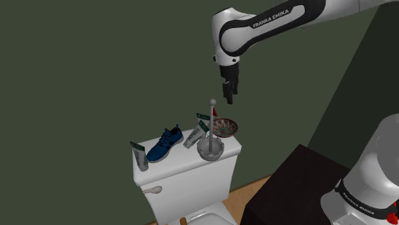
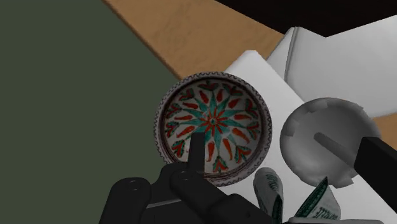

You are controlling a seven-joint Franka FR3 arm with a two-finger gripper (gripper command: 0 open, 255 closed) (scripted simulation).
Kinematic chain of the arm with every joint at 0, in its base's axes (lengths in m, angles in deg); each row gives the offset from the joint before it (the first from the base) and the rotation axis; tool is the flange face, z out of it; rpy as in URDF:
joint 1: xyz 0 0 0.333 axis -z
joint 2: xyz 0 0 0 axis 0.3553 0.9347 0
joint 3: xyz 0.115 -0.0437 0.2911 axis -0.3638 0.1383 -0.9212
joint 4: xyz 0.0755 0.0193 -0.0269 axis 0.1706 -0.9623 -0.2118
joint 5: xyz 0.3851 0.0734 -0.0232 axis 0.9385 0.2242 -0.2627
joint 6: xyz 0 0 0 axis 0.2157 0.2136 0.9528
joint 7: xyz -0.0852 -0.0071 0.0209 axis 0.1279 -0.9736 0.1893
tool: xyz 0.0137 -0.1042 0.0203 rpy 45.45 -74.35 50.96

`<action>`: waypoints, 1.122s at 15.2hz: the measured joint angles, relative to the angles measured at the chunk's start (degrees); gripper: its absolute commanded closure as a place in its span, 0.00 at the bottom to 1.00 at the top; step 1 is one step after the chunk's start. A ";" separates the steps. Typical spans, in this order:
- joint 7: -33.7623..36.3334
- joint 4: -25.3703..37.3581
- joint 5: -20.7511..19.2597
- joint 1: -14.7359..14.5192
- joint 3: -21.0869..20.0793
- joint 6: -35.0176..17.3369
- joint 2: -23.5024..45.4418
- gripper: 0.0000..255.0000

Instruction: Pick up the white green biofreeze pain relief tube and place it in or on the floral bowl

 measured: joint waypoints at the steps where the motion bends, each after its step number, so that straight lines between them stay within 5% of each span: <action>1: -0.87 1.54 -0.08 -0.33 -0.34 -0.33 2.23 0.00; 17: -13.80 32.46 -3.93 -7.42 -6.10 3.81 35.96 0.00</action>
